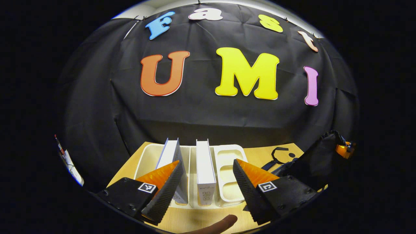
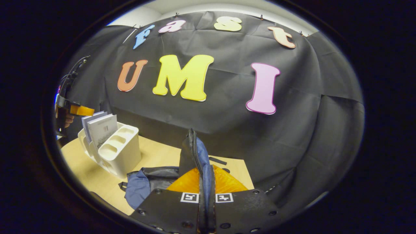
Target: Open the schoolbag, grab two books from the bookshelf and put them into the schoolbag.
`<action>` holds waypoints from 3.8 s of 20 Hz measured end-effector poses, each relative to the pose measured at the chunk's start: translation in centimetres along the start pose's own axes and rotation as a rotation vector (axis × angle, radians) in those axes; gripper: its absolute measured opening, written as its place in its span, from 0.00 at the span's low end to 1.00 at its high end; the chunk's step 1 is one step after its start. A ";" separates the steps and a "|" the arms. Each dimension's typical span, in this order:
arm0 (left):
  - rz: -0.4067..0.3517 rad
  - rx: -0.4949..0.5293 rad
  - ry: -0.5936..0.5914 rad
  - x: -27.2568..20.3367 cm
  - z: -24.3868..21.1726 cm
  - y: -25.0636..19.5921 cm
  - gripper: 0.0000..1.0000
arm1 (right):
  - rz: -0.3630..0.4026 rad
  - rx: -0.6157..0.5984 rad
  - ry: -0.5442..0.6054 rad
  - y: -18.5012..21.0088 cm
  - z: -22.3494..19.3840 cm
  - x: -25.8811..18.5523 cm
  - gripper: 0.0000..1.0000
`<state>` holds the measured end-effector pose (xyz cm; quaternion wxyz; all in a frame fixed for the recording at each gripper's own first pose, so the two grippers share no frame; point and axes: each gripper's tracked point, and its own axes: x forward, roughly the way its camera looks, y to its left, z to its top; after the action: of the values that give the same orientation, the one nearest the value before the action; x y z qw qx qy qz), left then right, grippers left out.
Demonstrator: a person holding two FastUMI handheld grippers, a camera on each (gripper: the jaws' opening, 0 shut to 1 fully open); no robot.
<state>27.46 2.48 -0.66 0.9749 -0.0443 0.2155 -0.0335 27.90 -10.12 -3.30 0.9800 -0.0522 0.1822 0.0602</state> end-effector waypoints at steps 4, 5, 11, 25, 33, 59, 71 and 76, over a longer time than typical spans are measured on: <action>-0.008 0.001 0.091 3.3 1.4 0.2 0.98 | 0.016 -0.004 -0.008 0.4 -0.4 -0.3 0.04; -0.002 0.004 0.116 4.0 1.4 0.5 0.98 | 0.018 -0.006 -0.011 0.4 -0.5 -0.3 0.04; 0.066 0.065 0.296 8.1 -0.6 1.6 0.97 | 0.033 0.037 -0.011 -0.5 -0.7 -0.1 0.04; 0.143 0.024 0.657 10.5 -7.5 2.0 0.58 | 0.060 0.051 0.002 -0.4 -1.5 0.2 0.04; 0.095 0.030 0.636 6.9 -7.3 0.6 0.47 | 0.048 0.047 0.002 -0.7 -2.3 0.4 0.04; -0.083 -0.186 0.486 -10.0 -11.7 -0.4 0.46 | 0.054 0.073 0.022 1.1 -4.2 1.2 0.04; -0.288 -0.339 0.441 -11.8 -12.4 -9.0 0.46 | 0.053 0.080 0.027 0.5 -4.2 1.5 0.04; -0.374 -0.431 0.443 -9.0 -12.6 -14.3 0.46 | 0.054 0.077 0.010 0.3 -3.0 1.1 0.04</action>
<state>13.34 -11.93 -6.85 0.8498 -0.2794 0.4117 -0.1740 27.81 -10.04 -6.51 0.9784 -0.0100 0.1908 0.0794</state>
